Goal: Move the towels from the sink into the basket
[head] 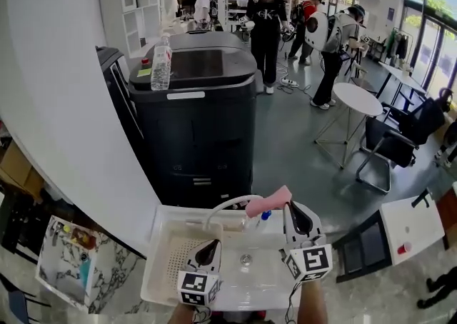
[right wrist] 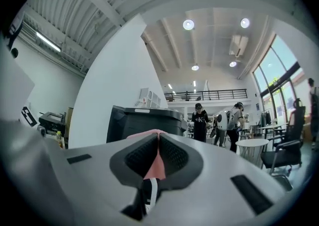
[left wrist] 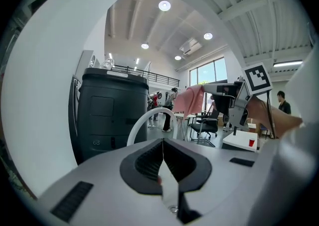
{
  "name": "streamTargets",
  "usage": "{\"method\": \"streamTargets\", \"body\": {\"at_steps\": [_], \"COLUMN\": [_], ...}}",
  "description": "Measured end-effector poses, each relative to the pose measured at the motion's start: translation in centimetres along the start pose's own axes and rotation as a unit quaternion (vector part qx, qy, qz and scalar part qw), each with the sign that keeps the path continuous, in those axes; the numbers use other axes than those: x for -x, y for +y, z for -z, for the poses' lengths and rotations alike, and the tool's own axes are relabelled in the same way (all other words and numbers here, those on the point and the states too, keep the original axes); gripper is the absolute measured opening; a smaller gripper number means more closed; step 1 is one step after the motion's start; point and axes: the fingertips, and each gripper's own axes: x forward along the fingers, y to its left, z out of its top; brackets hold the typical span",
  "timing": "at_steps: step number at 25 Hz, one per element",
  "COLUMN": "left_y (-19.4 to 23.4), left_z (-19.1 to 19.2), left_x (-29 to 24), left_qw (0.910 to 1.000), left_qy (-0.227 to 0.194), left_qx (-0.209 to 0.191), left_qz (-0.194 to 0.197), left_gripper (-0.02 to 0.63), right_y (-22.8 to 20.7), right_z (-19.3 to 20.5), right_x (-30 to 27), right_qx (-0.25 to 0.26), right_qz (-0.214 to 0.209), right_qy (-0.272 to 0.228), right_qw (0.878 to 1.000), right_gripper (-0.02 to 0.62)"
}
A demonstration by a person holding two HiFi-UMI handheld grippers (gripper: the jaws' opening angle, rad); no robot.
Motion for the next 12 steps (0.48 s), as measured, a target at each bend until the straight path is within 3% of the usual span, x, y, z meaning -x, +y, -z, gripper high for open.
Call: {"method": "streamTargets", "body": {"at_steps": [12], "left_y": [-4.1], "left_z": [0.3], "left_x": [-1.3], "left_qw": [0.9986], "left_qy": [0.003], "left_qx": [-0.008], "left_qz": [0.052], "left_gripper": [0.009], "right_y": [-3.9], "right_z": [2.6], "right_x": [6.6], "right_qx": [-0.015], "right_qz": [0.062], "right_qy": [0.029], "right_qw": [0.998], "right_gripper": [0.037]}}
